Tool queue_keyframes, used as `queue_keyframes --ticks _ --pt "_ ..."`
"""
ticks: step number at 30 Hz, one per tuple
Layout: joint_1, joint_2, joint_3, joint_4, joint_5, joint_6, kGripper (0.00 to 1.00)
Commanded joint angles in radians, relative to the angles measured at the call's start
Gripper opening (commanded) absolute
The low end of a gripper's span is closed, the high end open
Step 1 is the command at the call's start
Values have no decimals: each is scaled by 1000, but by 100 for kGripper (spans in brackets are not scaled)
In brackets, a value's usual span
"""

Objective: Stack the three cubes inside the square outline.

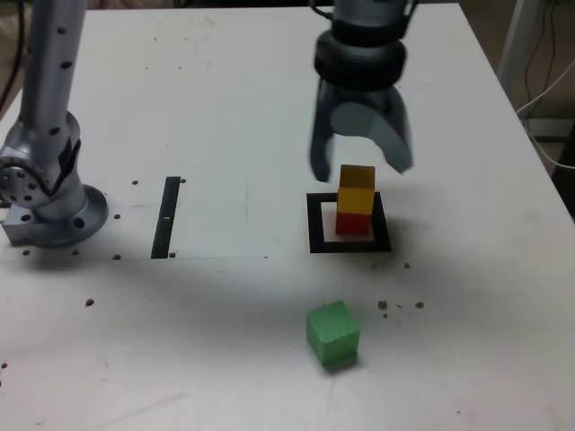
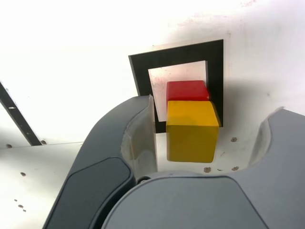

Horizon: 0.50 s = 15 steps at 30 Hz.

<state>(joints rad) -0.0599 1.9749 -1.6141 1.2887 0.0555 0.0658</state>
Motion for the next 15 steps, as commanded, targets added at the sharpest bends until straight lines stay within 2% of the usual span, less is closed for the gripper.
queue_keyframes --ticks 1,7,15 --pt "-3 -35 17 -2 2 1 100" --pt "-53 -74 47 -3 5 -2 100" --pt "-193 -66 40 -12 11 -29 100"
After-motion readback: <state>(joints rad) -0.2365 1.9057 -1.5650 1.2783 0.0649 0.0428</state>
